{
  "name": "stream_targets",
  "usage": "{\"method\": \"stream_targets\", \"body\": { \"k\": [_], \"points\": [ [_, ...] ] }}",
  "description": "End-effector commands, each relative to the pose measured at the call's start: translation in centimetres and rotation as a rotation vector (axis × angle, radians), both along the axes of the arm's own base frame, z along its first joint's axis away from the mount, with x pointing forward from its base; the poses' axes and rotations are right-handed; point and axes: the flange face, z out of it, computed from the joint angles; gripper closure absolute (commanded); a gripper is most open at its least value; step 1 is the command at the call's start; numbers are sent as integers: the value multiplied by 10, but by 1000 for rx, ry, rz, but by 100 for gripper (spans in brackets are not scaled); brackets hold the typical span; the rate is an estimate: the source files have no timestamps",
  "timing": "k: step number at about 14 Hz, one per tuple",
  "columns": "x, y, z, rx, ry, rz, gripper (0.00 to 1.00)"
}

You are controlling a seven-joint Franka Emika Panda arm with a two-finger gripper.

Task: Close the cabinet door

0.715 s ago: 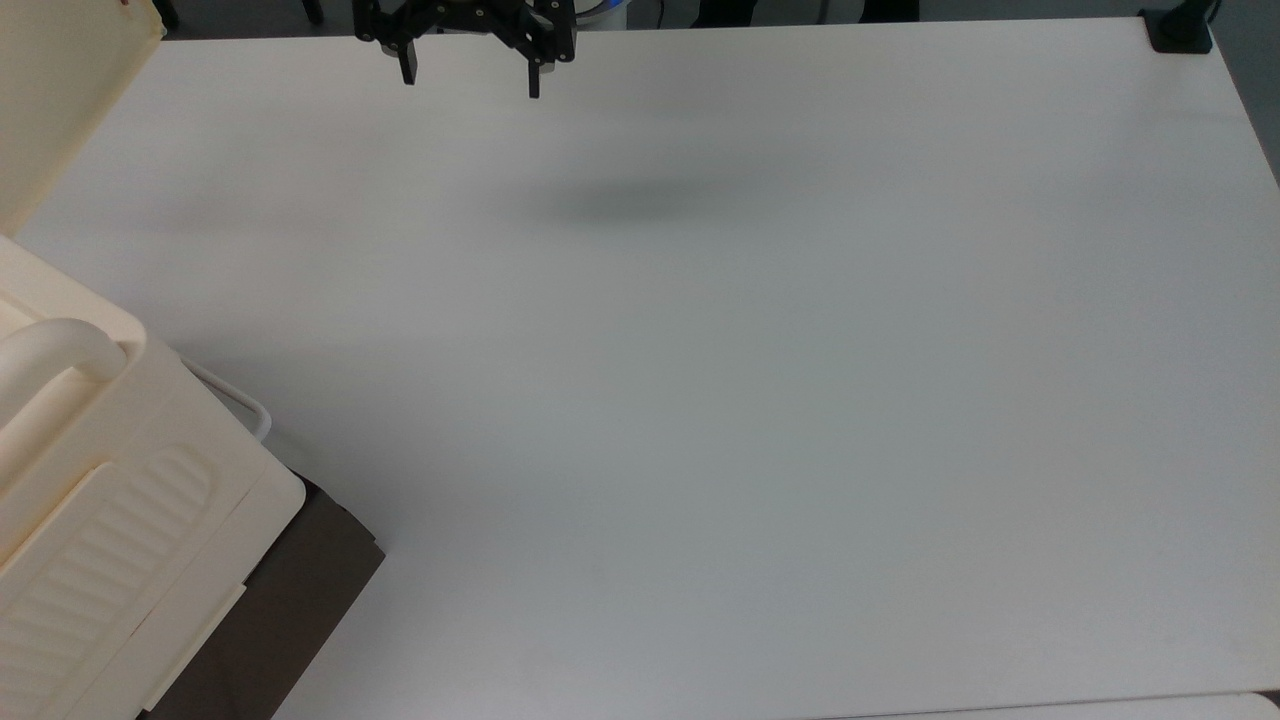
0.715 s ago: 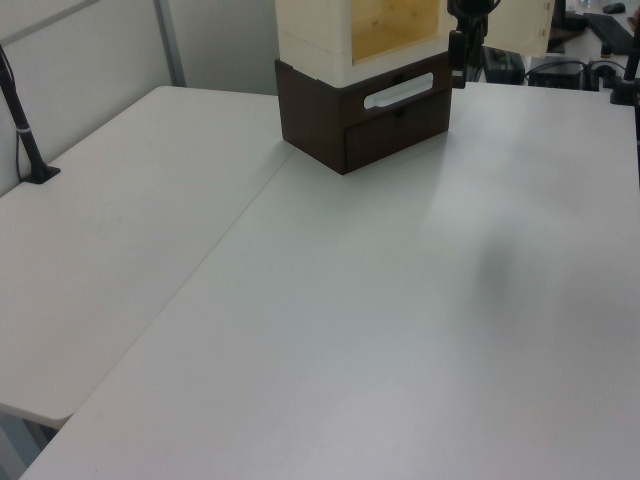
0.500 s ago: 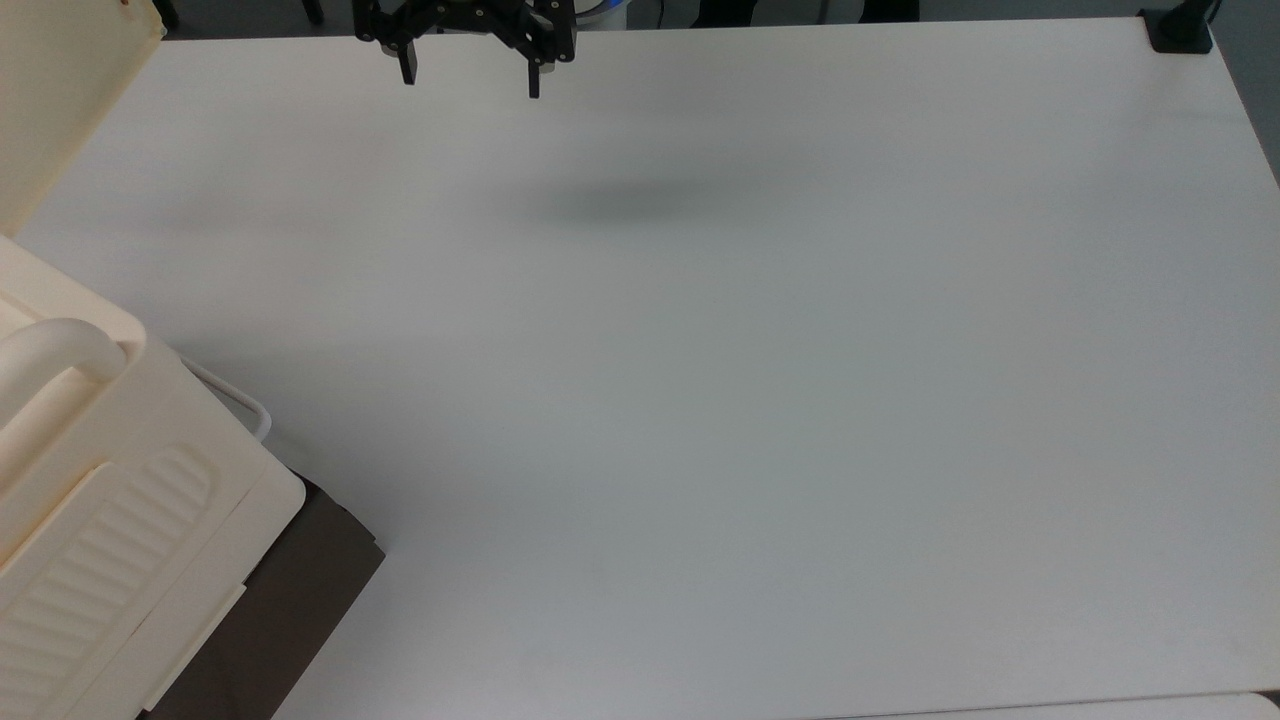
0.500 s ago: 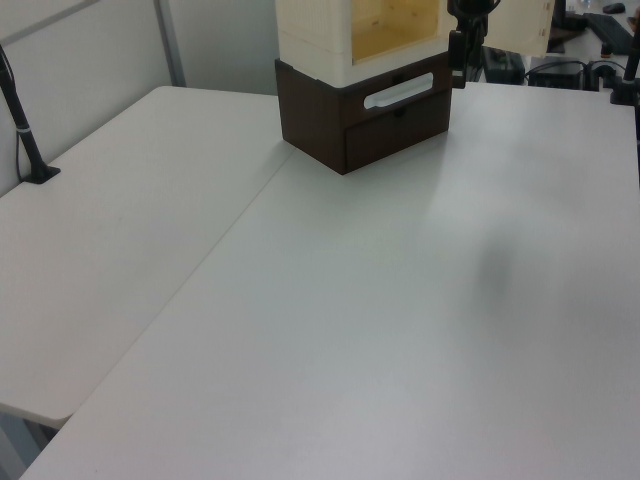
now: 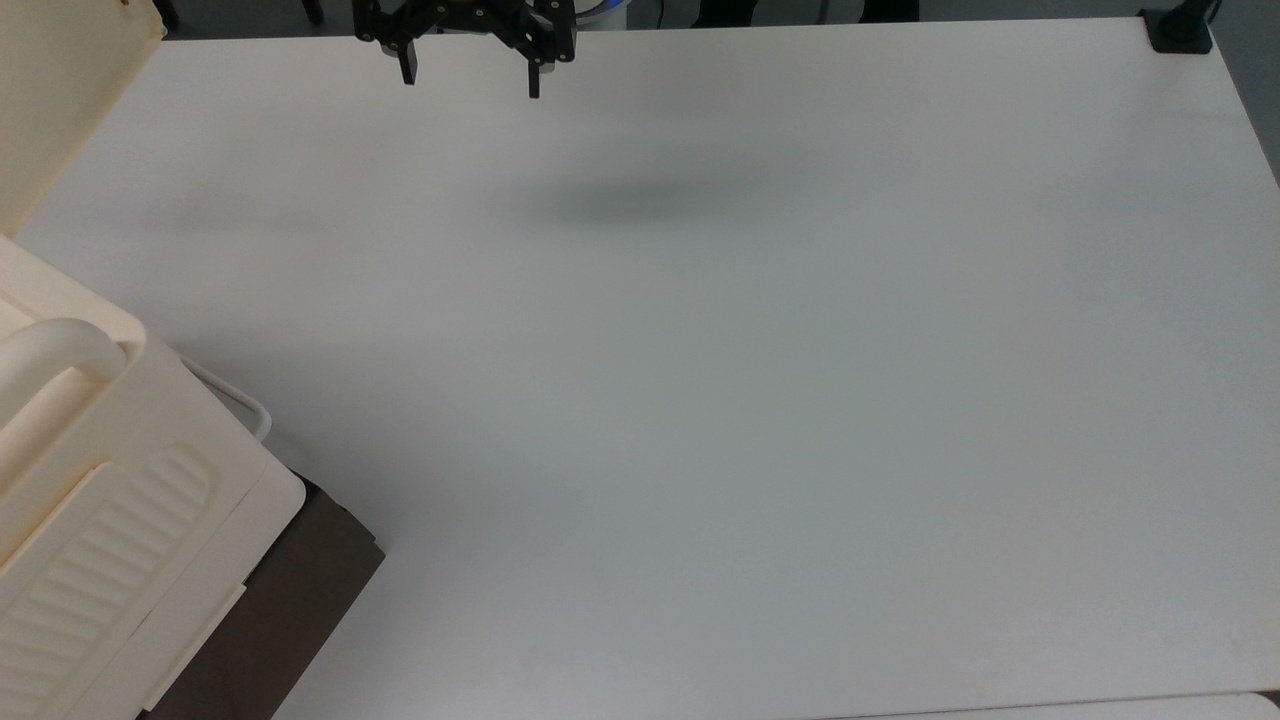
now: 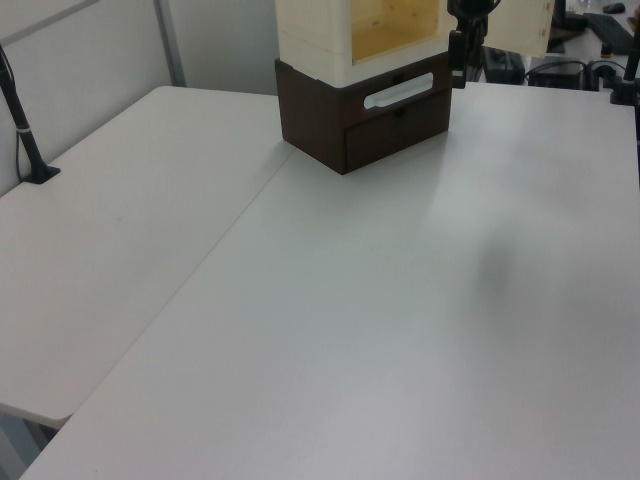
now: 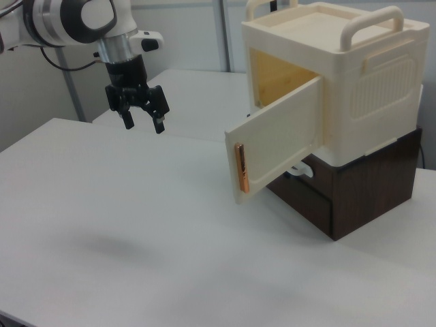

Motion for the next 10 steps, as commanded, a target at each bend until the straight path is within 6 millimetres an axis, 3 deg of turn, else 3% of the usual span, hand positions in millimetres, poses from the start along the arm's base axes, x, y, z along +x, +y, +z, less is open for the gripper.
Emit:
{"method": "stream_targets", "body": {
  "k": [1, 2, 3, 4, 5, 6, 8, 10],
  "points": [
    [-7, -2, 1, -13, 11, -5, 0],
    [-7, -2, 1, -12, 12, 1, 10],
    [-7, -2, 1, -11, 9, 1, 35],
    [-7, -2, 1, -9, 7, 1, 74],
    [-7, -2, 1, -8, 7, 0, 92],
    [-7, -3, 2, -3, 6, -4, 100],
    [-6, -7, 3, 0, 1, -10, 100],
    [-8, -25, 14, 8, -20, -40, 100]
  ]
}}
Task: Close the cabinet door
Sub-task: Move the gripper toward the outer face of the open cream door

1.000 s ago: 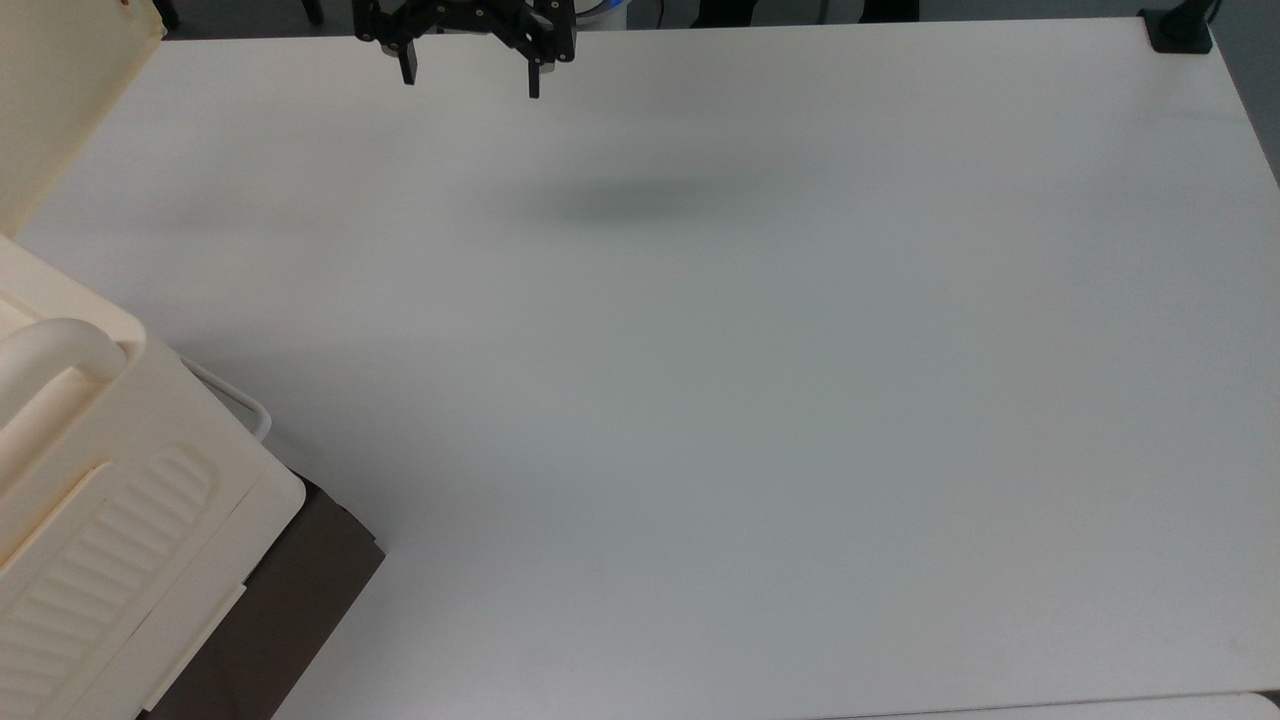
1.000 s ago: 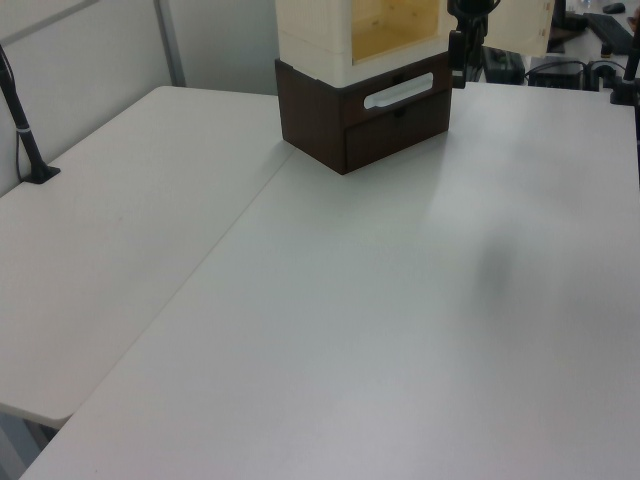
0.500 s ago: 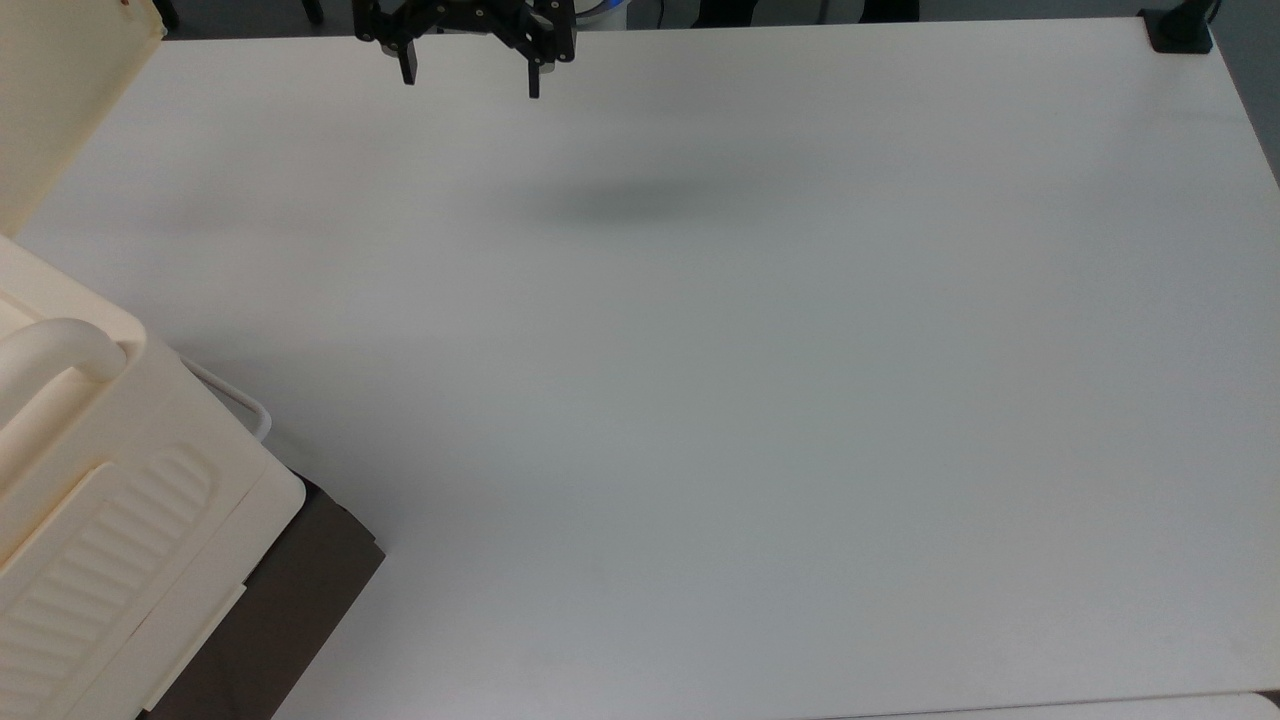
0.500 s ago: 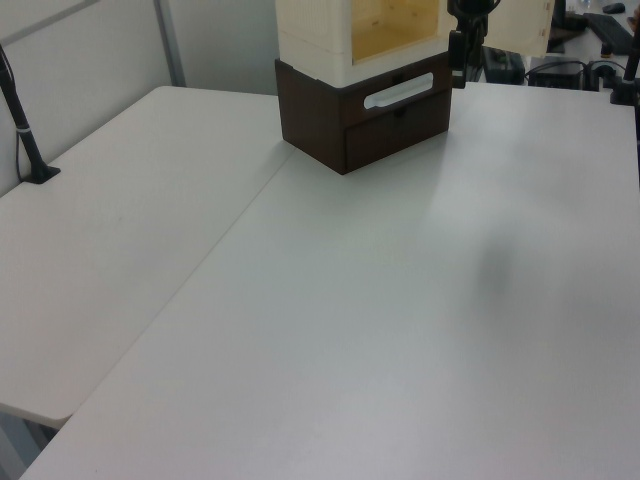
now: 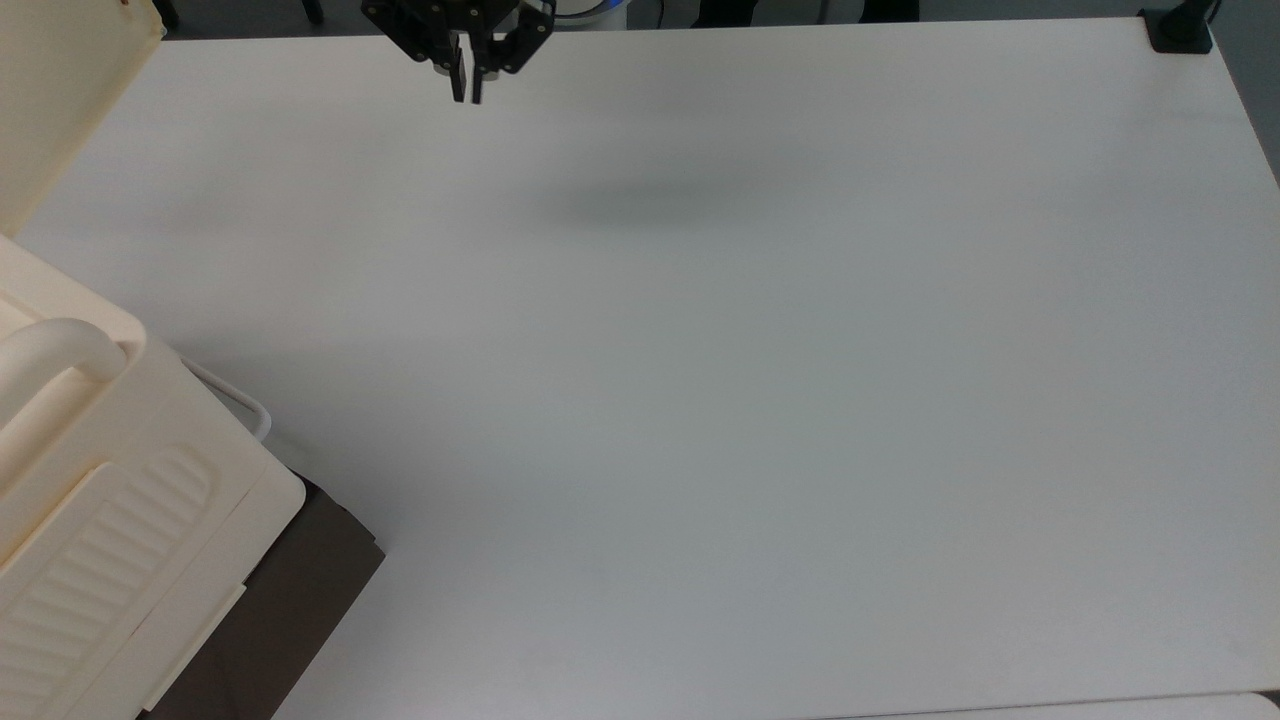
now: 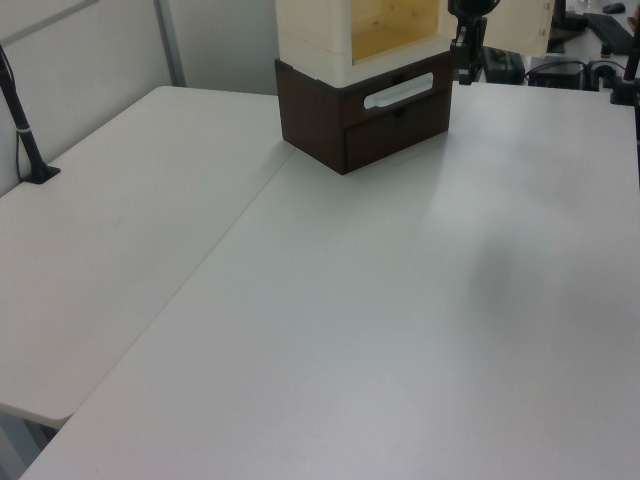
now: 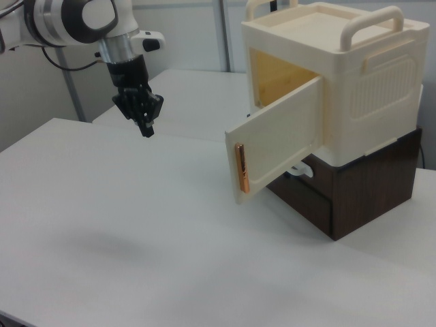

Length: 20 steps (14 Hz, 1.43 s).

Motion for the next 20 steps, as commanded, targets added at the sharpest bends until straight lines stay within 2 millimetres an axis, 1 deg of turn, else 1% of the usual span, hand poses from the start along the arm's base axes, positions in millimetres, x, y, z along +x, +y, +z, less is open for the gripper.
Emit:
{"method": "stream_targets", "body": {
  "k": [1, 2, 3, 4, 6, 8, 9, 11, 12, 13, 14, 15, 17, 18, 20],
  "points": [
    [-7, -26, 21, 10, -35, -44, 100],
    [-8, -31, 28, 12, -50, -53, 100],
    [-9, -43, 42, 10, -79, -73, 100],
    [-11, -60, 61, 7, -119, -103, 100],
    [-16, -77, 84, 3, -166, -134, 100],
    [-28, -99, 107, -3, -210, -174, 100],
    [-35, -113, 114, -7, -222, -198, 100],
    [-45, -136, 122, -14, -239, -241, 100],
    [-53, -147, 133, -19, -260, -262, 100],
    [-59, -162, 140, -23, -274, -290, 100],
    [-66, -182, 142, -30, -279, -319, 100],
    [-76, -204, 150, -42, -297, -330, 100],
    [-99, -252, 152, 13, -314, -364, 100],
    [-110, -273, 151, 11, -314, -363, 100],
    [-123, -297, 149, -4, -306, -341, 100]
  ]
}}
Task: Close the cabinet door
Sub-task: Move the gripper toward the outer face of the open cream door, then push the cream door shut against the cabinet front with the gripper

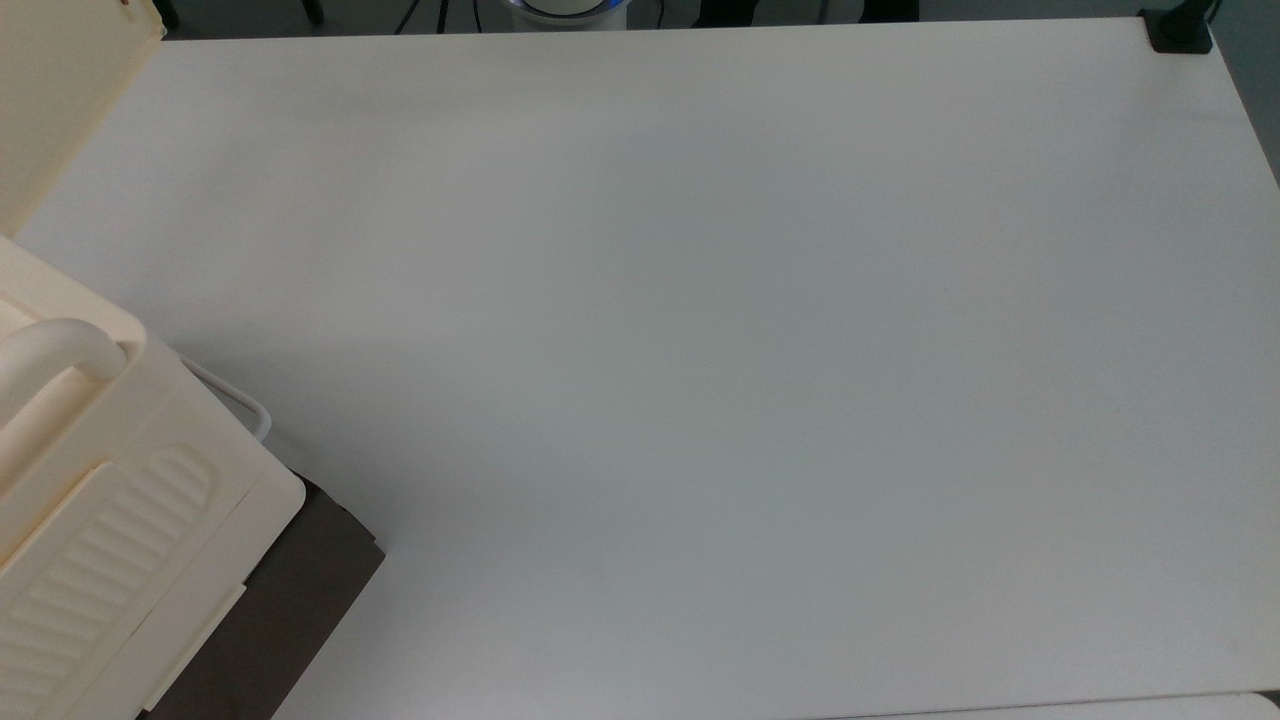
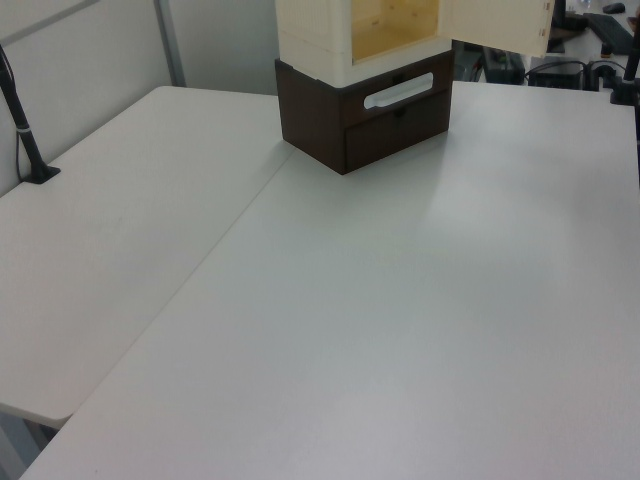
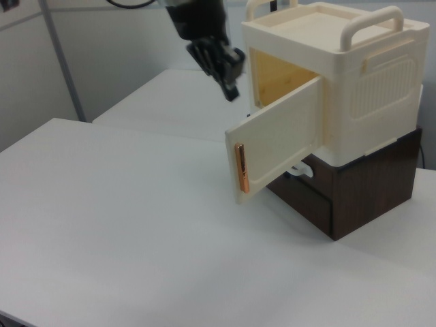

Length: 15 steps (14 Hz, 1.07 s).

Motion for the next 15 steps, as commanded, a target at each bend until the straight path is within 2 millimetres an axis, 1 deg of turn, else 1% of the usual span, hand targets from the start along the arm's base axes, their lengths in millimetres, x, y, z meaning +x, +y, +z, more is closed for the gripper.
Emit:
{"method": "stream_targets", "body": {
  "k": [1, 3, 4, 5, 7, 9, 10, 12, 13, 15],
  "points": [
    [-28, -46, -1, -5, -2, 49, 100],
    [-44, -75, -9, 6, 2, 80, 100],
    [-48, -82, -11, 12, -1, 103, 100],
    [-45, -87, -20, 21, 8, 124, 100],
    [-39, -90, -33, 35, 27, 146, 100],
    [-28, -90, -47, 65, 29, 157, 100],
    [-24, -91, -49, 63, 18, 156, 100],
    [-19, -92, -63, 96, -12, 207, 100],
    [-19, -95, -63, 111, -41, 217, 100],
    [-15, -92, -65, 144, -71, 225, 100]
  ]
}}
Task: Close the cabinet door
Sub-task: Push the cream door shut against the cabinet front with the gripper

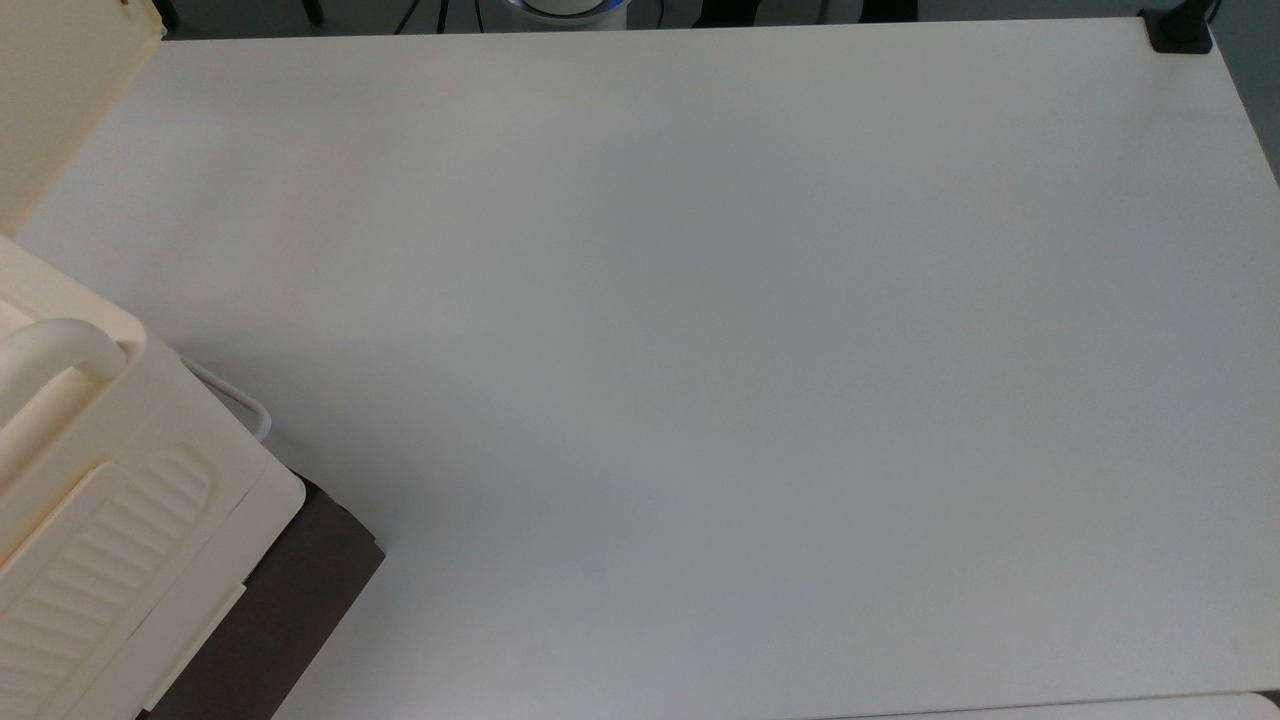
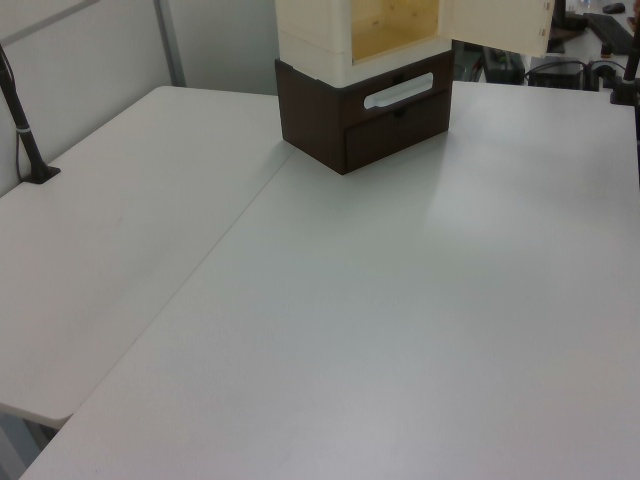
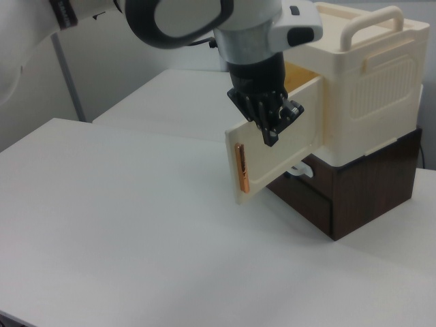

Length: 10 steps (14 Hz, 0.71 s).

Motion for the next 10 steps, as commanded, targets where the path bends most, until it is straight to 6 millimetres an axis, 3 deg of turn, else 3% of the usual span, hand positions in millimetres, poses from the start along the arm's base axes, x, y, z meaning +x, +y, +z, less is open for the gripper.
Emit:
{"method": "stream_targets", "body": {
  "k": [1, 5, 7, 9, 10],
  "points": [
    [1, 4, -4, 46, -64, 39, 100],
    [23, 17, -16, 59, -62, 59, 100],
    [49, 29, -17, 48, -131, 25, 100],
    [103, 52, -37, 29, -209, -100, 100],
    [116, 55, -41, 17, -248, -141, 100]
  ]
}}
